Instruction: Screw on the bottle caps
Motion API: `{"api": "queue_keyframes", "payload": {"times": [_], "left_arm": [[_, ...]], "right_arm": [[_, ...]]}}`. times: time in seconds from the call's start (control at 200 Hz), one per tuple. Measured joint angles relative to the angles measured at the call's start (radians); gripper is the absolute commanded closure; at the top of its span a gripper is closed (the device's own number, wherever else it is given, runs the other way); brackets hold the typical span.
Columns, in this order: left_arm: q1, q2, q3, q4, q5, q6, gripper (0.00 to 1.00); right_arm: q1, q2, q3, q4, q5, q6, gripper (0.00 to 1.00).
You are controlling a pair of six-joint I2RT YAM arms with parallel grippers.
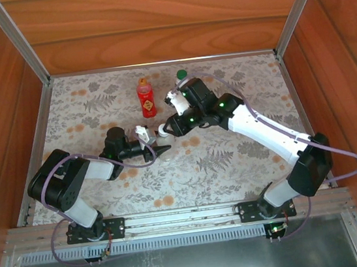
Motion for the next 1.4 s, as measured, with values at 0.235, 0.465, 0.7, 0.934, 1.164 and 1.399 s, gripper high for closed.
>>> {"api": "queue_keyframes", "payload": {"times": [0.235,0.465,0.7,0.934,1.164,1.399], "left_arm": [[0.000,0.000,0.000,0.000,0.001,0.000,0.51],[0.001,0.000,0.000,-0.001,0.000,0.000,0.51],[0.001,0.000,0.000,-0.001,0.001,0.000,0.51],[0.001,0.000,0.000,-0.002,0.002,0.000,0.51],[0.002,0.000,0.000,-0.002,0.002,-0.001,0.51],[0.005,0.002,0.000,-0.001,0.001,-0.011,0.51]], "right_arm": [[-0.007,0.069,0.033,-0.001,0.002,0.004,0.61],[-0.007,0.090,0.055,-0.003,0.006,0.019,0.66],[-0.014,0.084,0.052,-0.002,0.017,0.049,0.71],[-0.028,0.040,-0.031,0.058,0.003,0.108,0.72],[-0.039,0.013,-0.106,0.151,-0.025,0.173,0.71],[-0.055,0.023,-0.136,0.205,-0.063,0.215,0.75]]}}
